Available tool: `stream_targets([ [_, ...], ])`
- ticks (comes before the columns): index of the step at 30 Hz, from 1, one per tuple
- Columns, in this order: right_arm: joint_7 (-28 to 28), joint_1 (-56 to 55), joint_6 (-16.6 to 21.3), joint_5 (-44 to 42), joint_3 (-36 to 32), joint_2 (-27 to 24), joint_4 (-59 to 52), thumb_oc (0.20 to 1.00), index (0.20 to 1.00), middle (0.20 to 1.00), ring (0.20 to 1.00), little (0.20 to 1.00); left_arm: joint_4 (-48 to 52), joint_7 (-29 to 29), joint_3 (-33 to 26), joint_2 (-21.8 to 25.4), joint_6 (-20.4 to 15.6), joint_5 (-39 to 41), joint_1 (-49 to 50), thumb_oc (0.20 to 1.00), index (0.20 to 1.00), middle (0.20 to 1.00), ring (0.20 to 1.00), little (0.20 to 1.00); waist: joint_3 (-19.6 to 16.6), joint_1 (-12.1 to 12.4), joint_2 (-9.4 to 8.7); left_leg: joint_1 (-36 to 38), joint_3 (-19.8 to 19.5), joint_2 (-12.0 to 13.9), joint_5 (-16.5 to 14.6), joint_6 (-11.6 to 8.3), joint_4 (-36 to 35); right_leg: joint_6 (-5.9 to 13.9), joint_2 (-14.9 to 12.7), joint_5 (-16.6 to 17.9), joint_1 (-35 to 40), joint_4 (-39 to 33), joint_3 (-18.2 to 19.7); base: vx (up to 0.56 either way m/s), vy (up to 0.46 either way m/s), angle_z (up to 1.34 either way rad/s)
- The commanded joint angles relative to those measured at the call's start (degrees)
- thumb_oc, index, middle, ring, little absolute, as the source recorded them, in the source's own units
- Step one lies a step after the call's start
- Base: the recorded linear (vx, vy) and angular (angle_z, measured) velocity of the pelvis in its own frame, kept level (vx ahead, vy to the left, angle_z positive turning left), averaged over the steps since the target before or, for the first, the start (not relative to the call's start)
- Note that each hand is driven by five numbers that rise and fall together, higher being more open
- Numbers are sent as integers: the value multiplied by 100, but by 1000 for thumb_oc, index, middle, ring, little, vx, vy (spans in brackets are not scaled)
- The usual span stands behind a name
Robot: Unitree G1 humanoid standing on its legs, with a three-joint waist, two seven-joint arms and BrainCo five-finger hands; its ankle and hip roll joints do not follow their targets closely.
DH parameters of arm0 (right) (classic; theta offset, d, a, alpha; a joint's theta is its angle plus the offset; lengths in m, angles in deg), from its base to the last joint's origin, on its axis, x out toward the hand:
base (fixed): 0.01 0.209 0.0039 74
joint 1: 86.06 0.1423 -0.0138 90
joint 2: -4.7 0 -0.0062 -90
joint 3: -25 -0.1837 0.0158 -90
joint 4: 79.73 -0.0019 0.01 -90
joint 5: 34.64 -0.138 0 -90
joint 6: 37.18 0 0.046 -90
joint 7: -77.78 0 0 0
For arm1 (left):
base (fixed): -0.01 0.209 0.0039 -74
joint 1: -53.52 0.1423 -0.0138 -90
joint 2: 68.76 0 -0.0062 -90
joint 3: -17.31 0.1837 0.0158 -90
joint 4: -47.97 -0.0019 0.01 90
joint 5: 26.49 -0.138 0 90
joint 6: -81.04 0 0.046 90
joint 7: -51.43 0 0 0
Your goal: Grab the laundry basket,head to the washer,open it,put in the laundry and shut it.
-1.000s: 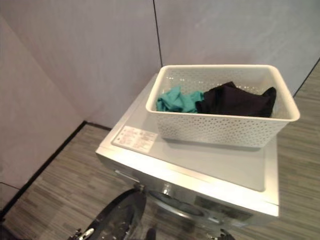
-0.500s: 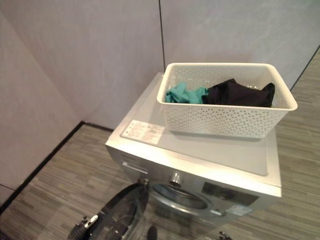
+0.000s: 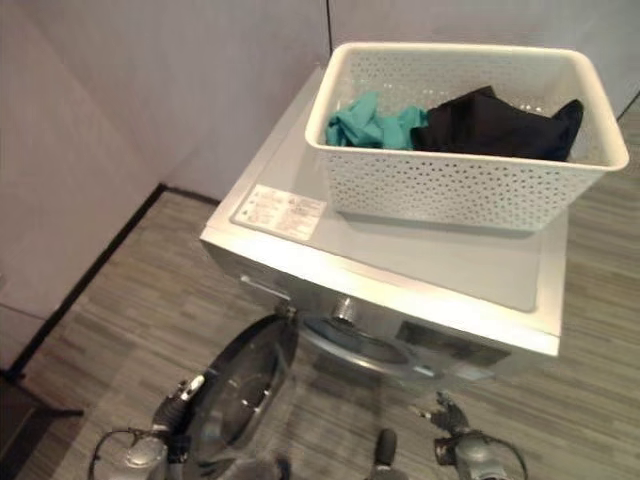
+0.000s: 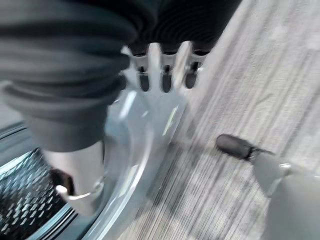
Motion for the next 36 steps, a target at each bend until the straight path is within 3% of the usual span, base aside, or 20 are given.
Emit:
stream_targets([
  [1, 133, -35, 51, -242, -86, 145, 12, 1000, 1000, 1000, 1000, 1000, 193, -120, 293, -343, 72, -49, 140, 1000, 1000, 1000, 1000, 1000, -238, -31, 9, 545, 104, -66, -688, 520, -237, 516, -10, 341, -988, -427, 145, -182, 252, 16],
  [3, 137, -66, 24, -244, -169, 175, -55, 1000, 1000, 1000, 1000, 1000, 258, -172, 344, -358, 96, -57, 166, 1000, 1000, 1000, 1000, 1000, -242, -80, 3, 682, 174, -248, -1006, 684, -532, 642, -187, 496, -1116, -427, 138, -249, 264, 18],
  [4, 146, -78, 17, -197, -163, 236, -129, 1000, 1000, 1000, 1000, 1000, 266, -219, 350, -359, 140, -119, 194, 1000, 1000, 1000, 1000, 1000, -158, -28, 26, 782, 140, -496, -1065, 858, -797, 745, -343, 479, -1217, -427, 74, -326, 315, -19],
  [7, 152, -27, -7, -147, -133, 317, -143, 1000, 1000, 1000, 1000, 1000, 151, -207, 339, -353, 167, -163, 192, 1000, 1000, 1000, 1000, 1000, -61, -11, 76, 715, 278, -543, -950, 903, -792, 757, -457, 401, -1208, -427, -98, -228, 161, -43],
  [9, 152, 60, -14, -146, -79, 331, -154, 1000, 1000, 1000, 1000, 1000, 150, -224, 356, -340, 181, -143, 201, 1000, 1000, 1000, 1000, 1000, 34, 26, 179, 564, 392, -557, -821, 967, -710, 666, -521, 149, -1120, -95, -164, -276, 105, -49],
  [11, 183, 79, -5, -185, -46, 317, -213, 1000, 1000, 1000, 1000, 1000, 142, -223, 326, -309, 185, -71, 267, 1000, 1000, 1000, 1000, 1000, 22, 82, 215, 439, 388, -627, -684, 1057, -697, 536, -484, -43, -902, 569, 293, -265, 102, -31],
  [12, 175, 35, 14, -221, -102, 308, -221, 1000, 1000, 1000, 1000, 1000, 108, -230, 220, -287, 197, -45, 392, 1000, 1000, 1000, 1000, 1000, -112, 197, 223, 405, 230, -719, -613, 1134, -799, 545, -313, -59, -507, 496, 743, -98, 36, -21],
  [13, 175, 35, 14, -221, -103, 311, -221, 1000, 1000, 1000, 1000, 1000, 108, -231, 219, -284, 197, -45, 392, 1000, 1000, 1000, 1000, 1000, -120, 195, 212, 392, 229, -732, -598, 1137, -803, 548, -325, -42, -514, 480, 744, -28, 5, -19],
  [16, 151, -2, 19, -293, -214, 360, -193, 1000, 1000, 1000, 1000, 1000, -133, -204, 15, -354, 193, 39, 519, 1000, 1000, 1000, 1000, 1000, -312, 270, 222, 334, 345, -654, -445, 1081, -1062, 646, -375, 211, -449, 105, 728, -91, -84, -14],
  [19, 174, -97, 14, -332, -249, 426, -131, 1000, 1000, 1000, 1000, 1000, -240, -182, -16, -375, 190, 50, 553, 1000, 1000, 1000, 1000, 1000, -344, 315, 122, 329, 493, -580, -462, 1044, -1033, 665, -368, 269, -339, -68, 628, -35, -177, -34],
  [23, 188, -307, 4, -195, -122, 462, -73, 1000, 1000, 1000, 1000, 1000, 41, -188, 178, -483, 172, 21, 504, 1000, 1000, 1000, 1000, 1000, -441, 276, -28, 444, 606, -382, -450, 853, -1072, 681, -350, 266, 2, -281, 243, 15, -200, -3],
  [30, 208, -414, 13, -335, -42, 556, -28, 1000, 1000, 1000, 1000, 1000, 709, -169, 566, -517, 110, 37, 268, 1000, 1000, 1000, 1000, 1000, -591, 132, -41, 541, 798, -106, -247, 705, -1349, 609, -17, 145, 69, -427, 344, -12, -137, -3],
  [36, 204, -625, -10, -350, -107, 553, 58, 1000, 1000, 1000, 1000, 1000, 569, -197, 761, -618, 144, 115, 25, 1000, 1000, 1000, 1000, 1000, -684, -110, 0, 535, 1010, -6, -190, 594, -1449, 588, 129, 73, 48, -427, 480, 3, -50, -17],
])
